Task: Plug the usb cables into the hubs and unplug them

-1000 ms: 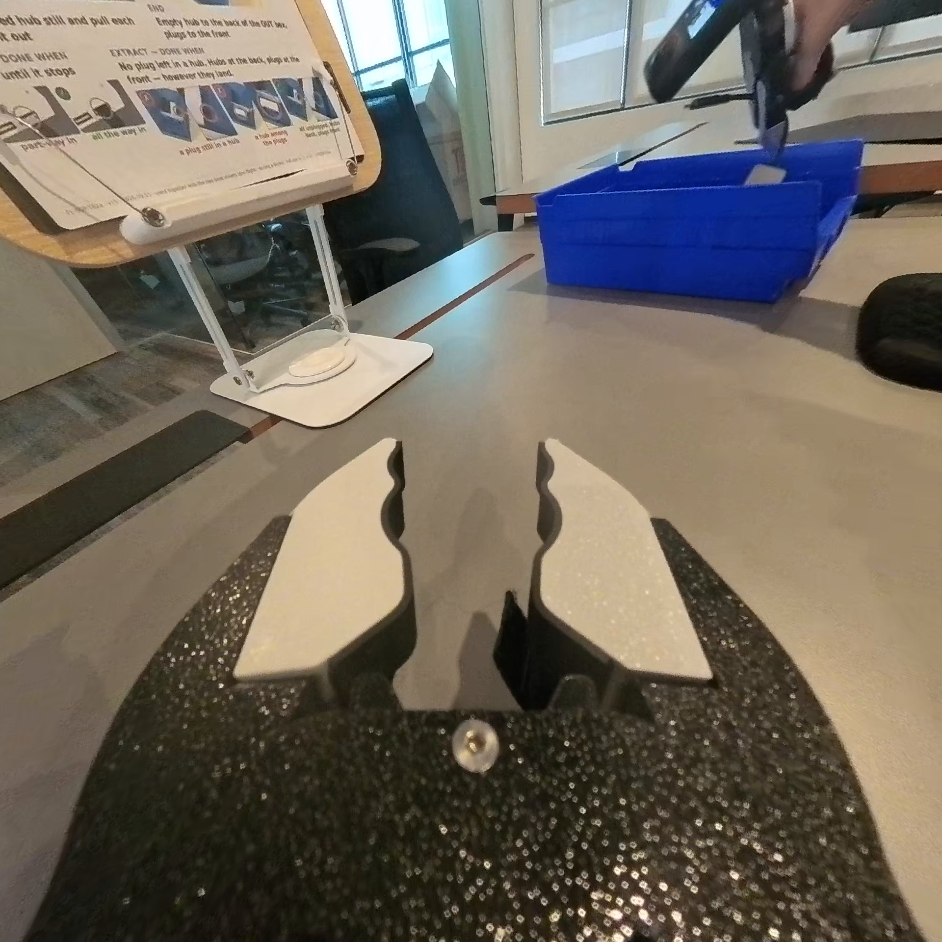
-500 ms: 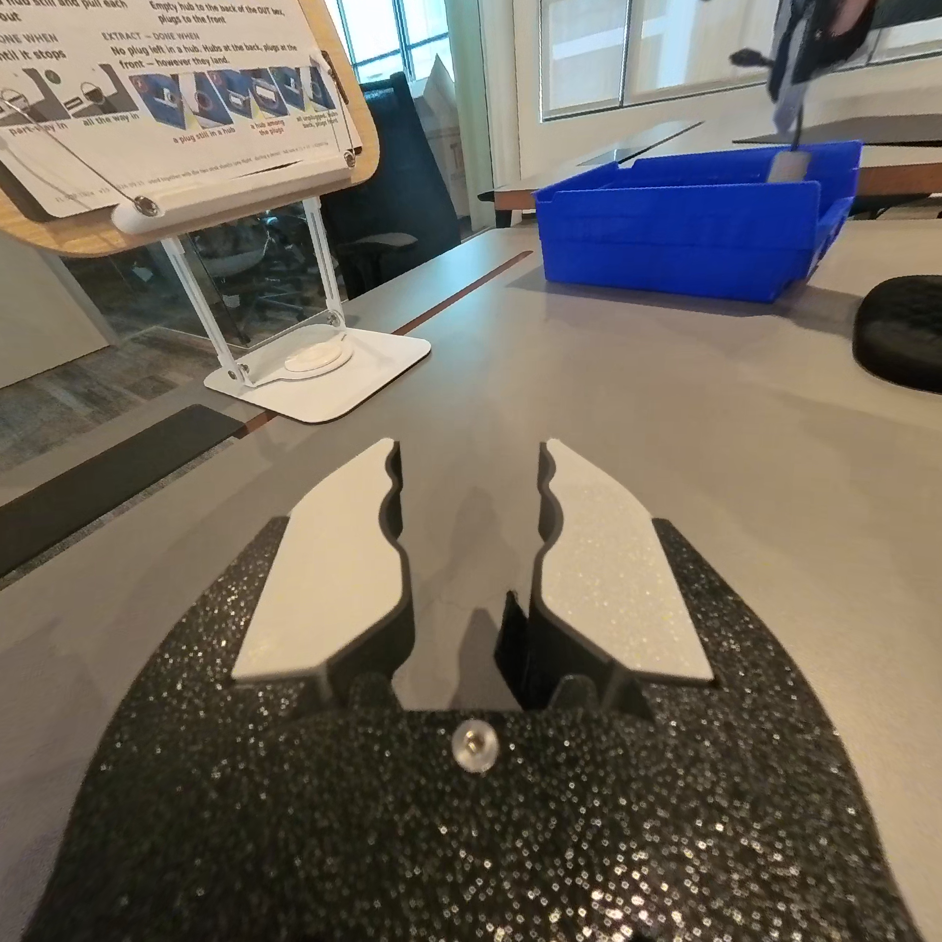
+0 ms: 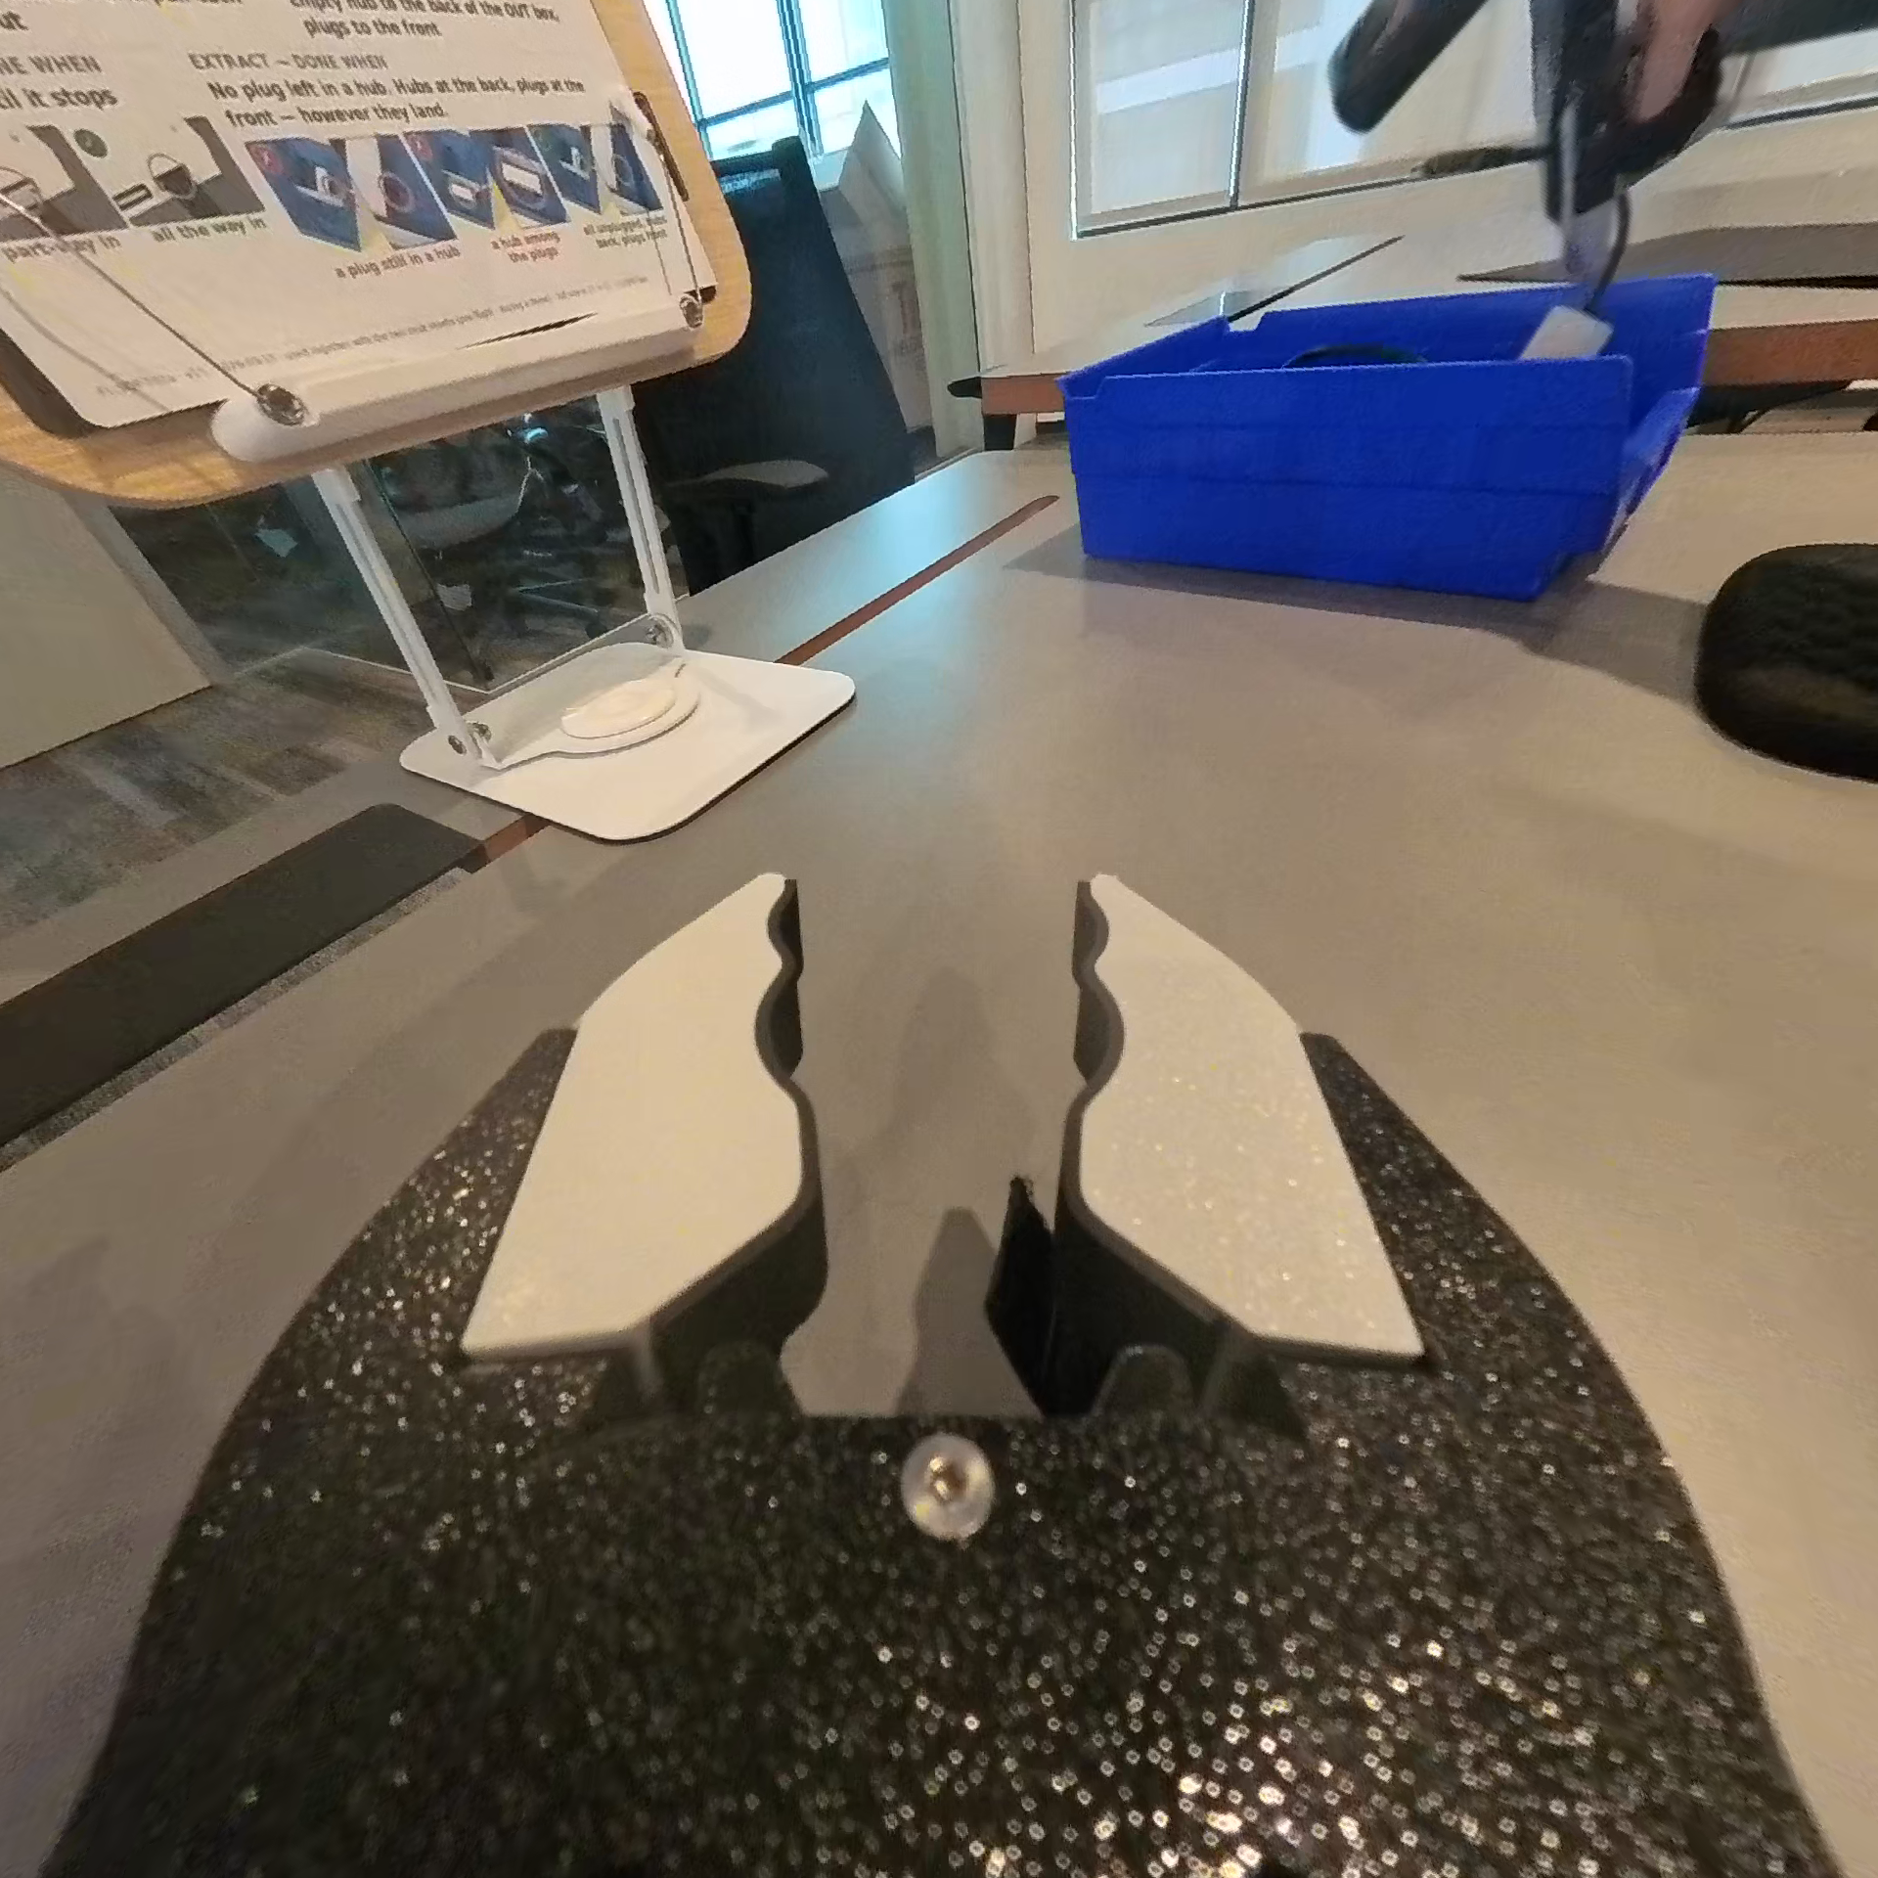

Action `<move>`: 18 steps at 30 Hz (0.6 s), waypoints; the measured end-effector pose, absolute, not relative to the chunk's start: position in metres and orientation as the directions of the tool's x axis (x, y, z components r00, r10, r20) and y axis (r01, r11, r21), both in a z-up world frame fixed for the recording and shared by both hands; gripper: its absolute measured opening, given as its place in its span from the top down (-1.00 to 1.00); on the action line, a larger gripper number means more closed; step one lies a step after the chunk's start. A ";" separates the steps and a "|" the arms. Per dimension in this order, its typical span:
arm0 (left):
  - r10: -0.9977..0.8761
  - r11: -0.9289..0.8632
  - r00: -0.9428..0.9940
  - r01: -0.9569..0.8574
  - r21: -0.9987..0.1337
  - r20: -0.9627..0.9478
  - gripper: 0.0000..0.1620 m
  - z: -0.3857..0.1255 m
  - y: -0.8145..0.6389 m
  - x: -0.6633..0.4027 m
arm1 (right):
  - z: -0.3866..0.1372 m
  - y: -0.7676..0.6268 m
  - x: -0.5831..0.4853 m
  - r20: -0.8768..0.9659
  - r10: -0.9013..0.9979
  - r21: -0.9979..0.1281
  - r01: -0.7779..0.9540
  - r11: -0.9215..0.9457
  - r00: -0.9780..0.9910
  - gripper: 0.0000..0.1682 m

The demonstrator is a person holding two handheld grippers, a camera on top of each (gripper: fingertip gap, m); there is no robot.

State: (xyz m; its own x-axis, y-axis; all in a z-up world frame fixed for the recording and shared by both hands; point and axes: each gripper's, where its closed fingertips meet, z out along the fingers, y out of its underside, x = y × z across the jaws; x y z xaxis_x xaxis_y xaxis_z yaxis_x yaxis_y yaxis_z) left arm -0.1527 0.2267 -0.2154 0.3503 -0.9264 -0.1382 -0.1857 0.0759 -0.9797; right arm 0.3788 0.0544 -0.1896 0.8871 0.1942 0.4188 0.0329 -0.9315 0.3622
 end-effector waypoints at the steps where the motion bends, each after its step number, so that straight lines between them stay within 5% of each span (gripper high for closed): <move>1: -0.926 0.076 0.350 -0.187 -0.980 -0.138 0.37 -0.216 0.227 -0.153 | -0.188 0.051 0.376 0.395 0.187 0.369 0.031 -0.929 0.899 0.40; 4: -0.926 0.078 0.351 -0.188 -0.979 -0.141 0.37 -0.216 0.227 -0.153 | -0.181 0.045 0.367 0.325 0.186 0.361 0.060 -0.931 0.927 0.29; 9: -0.926 0.075 0.352 -0.187 -0.979 -0.139 0.37 -0.216 0.228 -0.153 | -0.168 0.063 0.346 0.190 0.144 0.152 0.116 -0.982 0.971 0.19; 18: -0.932 0.070 0.338 -0.193 -0.979 -0.133 0.37 -0.219 0.225 -0.150 | -0.137 0.109 0.352 0.314 0.137 -0.175 0.199 -0.964 0.940 0.50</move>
State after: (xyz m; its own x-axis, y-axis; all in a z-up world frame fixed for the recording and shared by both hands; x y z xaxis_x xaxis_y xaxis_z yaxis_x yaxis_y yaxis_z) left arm -0.1495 0.2252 -0.2191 0.3378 -0.9318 -0.1328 -0.1927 0.0696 -0.9788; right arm 0.3524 0.1085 -0.1374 0.9396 0.1366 0.3140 0.1988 -0.9642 -0.1753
